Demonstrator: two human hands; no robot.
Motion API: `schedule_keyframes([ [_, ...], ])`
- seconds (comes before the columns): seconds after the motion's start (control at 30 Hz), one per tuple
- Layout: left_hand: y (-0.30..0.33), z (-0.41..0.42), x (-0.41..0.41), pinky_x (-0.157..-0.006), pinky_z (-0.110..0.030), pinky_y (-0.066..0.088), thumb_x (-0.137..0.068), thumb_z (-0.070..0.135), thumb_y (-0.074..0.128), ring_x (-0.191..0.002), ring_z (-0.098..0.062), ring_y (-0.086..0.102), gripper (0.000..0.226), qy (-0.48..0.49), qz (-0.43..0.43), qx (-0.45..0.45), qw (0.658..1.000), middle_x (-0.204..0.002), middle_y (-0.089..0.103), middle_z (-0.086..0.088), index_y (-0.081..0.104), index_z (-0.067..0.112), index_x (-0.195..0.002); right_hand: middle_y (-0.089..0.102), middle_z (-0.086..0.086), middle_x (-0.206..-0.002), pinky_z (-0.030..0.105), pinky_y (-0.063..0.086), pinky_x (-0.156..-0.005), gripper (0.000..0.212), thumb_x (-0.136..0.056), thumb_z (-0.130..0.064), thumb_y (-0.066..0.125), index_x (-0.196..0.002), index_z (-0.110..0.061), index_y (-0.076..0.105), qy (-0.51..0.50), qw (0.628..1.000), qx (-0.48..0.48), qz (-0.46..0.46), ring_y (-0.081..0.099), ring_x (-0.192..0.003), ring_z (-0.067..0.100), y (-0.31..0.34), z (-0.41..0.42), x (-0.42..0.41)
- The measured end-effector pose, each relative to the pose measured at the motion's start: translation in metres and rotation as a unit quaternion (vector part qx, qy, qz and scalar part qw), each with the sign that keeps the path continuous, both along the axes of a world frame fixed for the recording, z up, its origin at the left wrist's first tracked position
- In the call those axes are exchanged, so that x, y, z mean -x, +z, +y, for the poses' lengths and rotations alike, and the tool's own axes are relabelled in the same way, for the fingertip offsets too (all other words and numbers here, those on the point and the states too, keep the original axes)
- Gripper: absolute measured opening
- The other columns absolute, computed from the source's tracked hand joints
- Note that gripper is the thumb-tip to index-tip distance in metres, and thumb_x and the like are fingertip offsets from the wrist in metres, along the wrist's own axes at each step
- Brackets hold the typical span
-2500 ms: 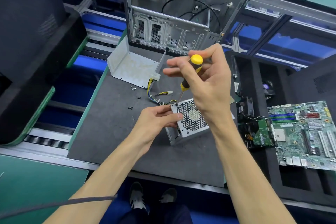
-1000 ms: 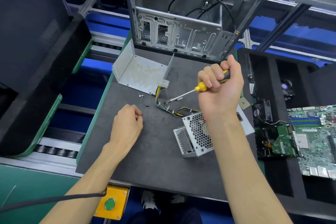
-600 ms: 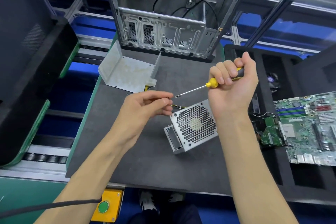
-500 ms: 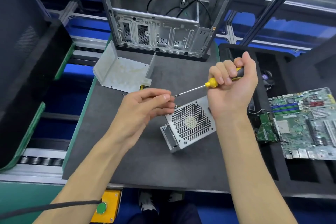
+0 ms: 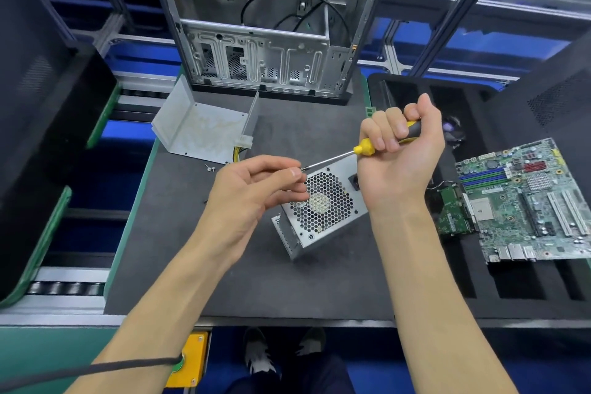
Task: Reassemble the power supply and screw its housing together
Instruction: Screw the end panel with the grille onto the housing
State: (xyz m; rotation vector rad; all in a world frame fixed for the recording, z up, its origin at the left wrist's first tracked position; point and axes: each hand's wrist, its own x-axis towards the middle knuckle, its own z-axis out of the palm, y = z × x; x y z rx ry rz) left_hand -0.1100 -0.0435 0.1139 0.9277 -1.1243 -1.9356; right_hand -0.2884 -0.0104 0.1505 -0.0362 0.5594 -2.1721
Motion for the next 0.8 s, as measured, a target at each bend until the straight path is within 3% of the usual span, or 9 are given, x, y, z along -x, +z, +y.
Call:
schedule_keyframes([
  [0.17,0.000,0.005,0.002,-0.076,-0.033,0.062,-0.082,0.004,0.078,-0.073,-0.029,0.076,0.009,0.037,-0.072,0.146,0.986,-0.081,0.076,-0.010,0.076,0.012,-0.086,0.031,-0.005,-0.054,0.022,0.027,-0.042,0.035,-0.101,-0.020,0.052,-0.068,-0.017,0.043,-0.004,1.000,0.000,0.002,0.023,-0.044,0.009,0.000,0.000,-0.003],
  [0.37,0.004,0.004,0.005,-0.075,-0.035,0.062,-0.080,0.014,0.077,-0.076,-0.029,0.075,0.015,0.022,-0.067,0.154,0.986,-0.083,0.076,-0.011,0.074,0.016,-0.096,0.030,-0.005,-0.056,0.021,0.026,-0.042,0.035,-0.101,-0.020,0.053,-0.067,-0.017,0.043,-0.002,0.999,0.007,-0.042,0.023,-0.044,0.009,-0.003,0.001,0.000],
  [0.43,0.003,0.001,0.005,-0.073,-0.027,0.060,-0.081,0.027,0.078,-0.081,-0.021,0.074,0.025,0.009,-0.100,0.169,0.981,-0.088,0.076,-0.004,0.071,0.023,-0.105,0.029,-0.005,-0.056,0.021,0.025,-0.042,0.035,-0.101,-0.020,0.053,-0.067,-0.017,0.043,-0.006,0.999,0.011,-0.047,0.022,-0.044,0.009,-0.003,0.002,0.003],
  [0.53,-0.007,-0.008,0.009,-0.073,-0.009,0.048,-0.087,0.039,0.075,-0.083,0.003,0.064,0.026,0.015,-0.233,0.215,0.948,-0.094,0.073,0.006,0.069,0.028,-0.110,0.029,-0.005,-0.055,0.022,0.024,-0.043,0.034,-0.102,-0.021,0.051,-0.069,-0.018,0.043,-0.026,1.000,0.006,-0.002,0.020,-0.045,0.010,0.001,0.002,0.011],
  [0.63,-0.017,-0.016,0.019,-0.074,-0.004,0.043,-0.091,0.043,0.069,-0.089,0.009,0.063,0.028,-0.053,-0.285,0.166,0.942,-0.100,0.072,0.012,0.070,0.026,-0.112,0.029,-0.005,-0.055,0.024,0.024,-0.043,0.033,-0.103,-0.021,0.049,-0.071,-0.018,0.041,-0.041,0.996,-0.002,0.078,0.019,-0.046,0.011,0.007,0.001,0.015],
  [0.73,-0.025,-0.020,0.031,-0.075,-0.003,0.043,-0.093,0.038,0.069,-0.095,0.005,0.066,0.020,-0.112,-0.284,0.133,0.943,-0.101,0.074,0.014,0.074,0.026,-0.108,0.031,-0.005,-0.053,0.024,0.024,-0.043,0.037,-0.104,-0.021,0.046,-0.067,-0.019,0.043,-0.037,0.990,0.003,0.134,0.021,-0.044,0.011,0.012,0.000,0.017],
  [0.8,-0.028,-0.022,0.034,-0.083,-0.009,0.046,-0.096,0.032,0.066,-0.098,0.004,0.067,0.015,-0.119,-0.266,0.112,0.950,-0.101,0.076,0.016,0.077,0.027,-0.104,0.032,-0.005,-0.052,0.024,0.024,-0.043,0.042,-0.105,-0.022,0.046,-0.062,-0.020,0.045,-0.031,0.989,0.003,0.147,0.021,-0.043,0.010,0.012,-0.001,0.018],
])
